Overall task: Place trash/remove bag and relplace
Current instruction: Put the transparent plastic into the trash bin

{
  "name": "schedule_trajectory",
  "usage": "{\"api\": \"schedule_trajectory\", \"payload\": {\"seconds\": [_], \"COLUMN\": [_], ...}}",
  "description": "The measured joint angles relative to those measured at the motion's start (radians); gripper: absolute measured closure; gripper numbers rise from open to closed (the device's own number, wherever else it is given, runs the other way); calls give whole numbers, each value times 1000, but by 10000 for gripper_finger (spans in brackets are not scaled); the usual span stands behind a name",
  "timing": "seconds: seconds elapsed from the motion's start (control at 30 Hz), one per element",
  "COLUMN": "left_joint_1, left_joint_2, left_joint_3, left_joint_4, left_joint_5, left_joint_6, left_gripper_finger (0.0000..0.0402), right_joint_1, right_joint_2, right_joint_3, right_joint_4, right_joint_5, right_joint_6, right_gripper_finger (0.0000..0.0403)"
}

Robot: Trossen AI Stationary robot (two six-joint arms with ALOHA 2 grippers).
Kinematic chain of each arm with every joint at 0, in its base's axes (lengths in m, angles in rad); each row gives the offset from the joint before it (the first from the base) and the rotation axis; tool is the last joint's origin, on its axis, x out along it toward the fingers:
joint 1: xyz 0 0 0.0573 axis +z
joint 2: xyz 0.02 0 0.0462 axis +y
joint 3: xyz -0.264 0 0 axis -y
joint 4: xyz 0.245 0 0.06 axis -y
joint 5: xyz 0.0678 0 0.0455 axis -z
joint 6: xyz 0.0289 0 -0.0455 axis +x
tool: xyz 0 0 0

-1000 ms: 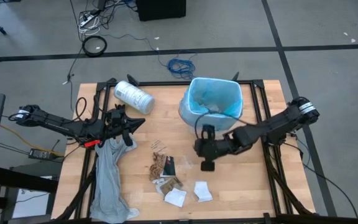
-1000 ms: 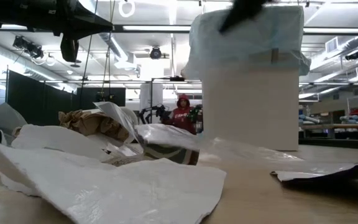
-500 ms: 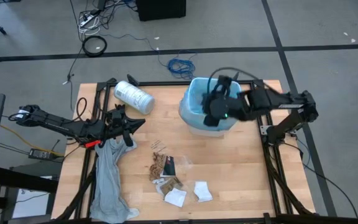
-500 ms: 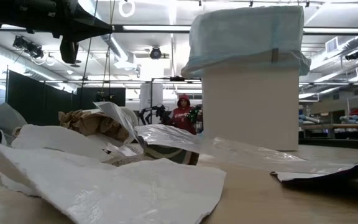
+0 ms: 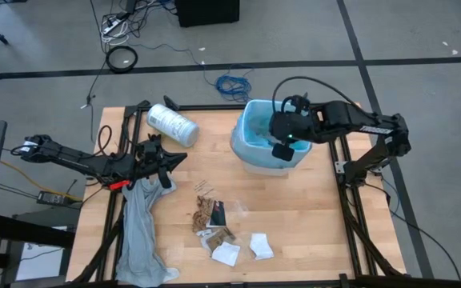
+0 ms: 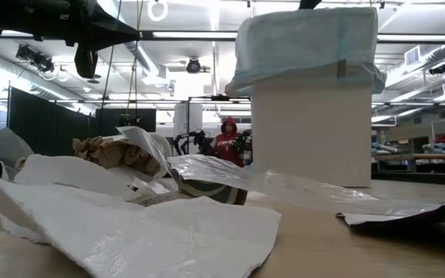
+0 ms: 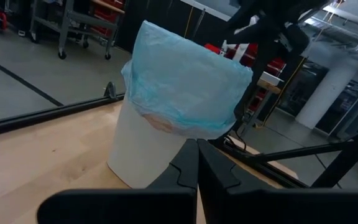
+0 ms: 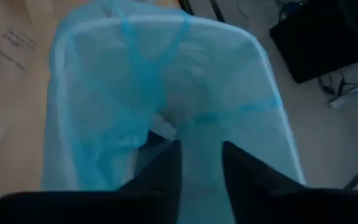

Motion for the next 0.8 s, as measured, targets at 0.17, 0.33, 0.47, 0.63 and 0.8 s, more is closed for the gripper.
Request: {"api": "schedule_trajectory", "payload": {"seconds": [0.17, 0.33, 0.47, 0.63, 0.8], "left_joint_1": [0, 0, 0, 0, 0], "left_joint_2": [0, 0, 6, 19, 27], "left_joint_3": [0, 0, 0, 0, 0], "left_joint_4": [0, -1, -1, 1, 5], "left_joint_5": [0, 0, 0, -1, -1], "left_joint_6": [-1, -1, -1, -2, -8], "left_gripper_finger": [394, 394, 394, 394, 394], "right_joint_1": [15, 23, 4, -66, -110], "right_joint_2": [-28, -134, -229, -322, -347], "right_joint_3": [48, 43, -3, -172, -373], "right_joint_4": [-148, -140, -137, -139, -139], "right_joint_5": [103, 193, 246, 189, 93], "right_joint_6": [148, 258, 442, 641, 771], "right_gripper_finger": [240, 330, 391, 402, 403]}}
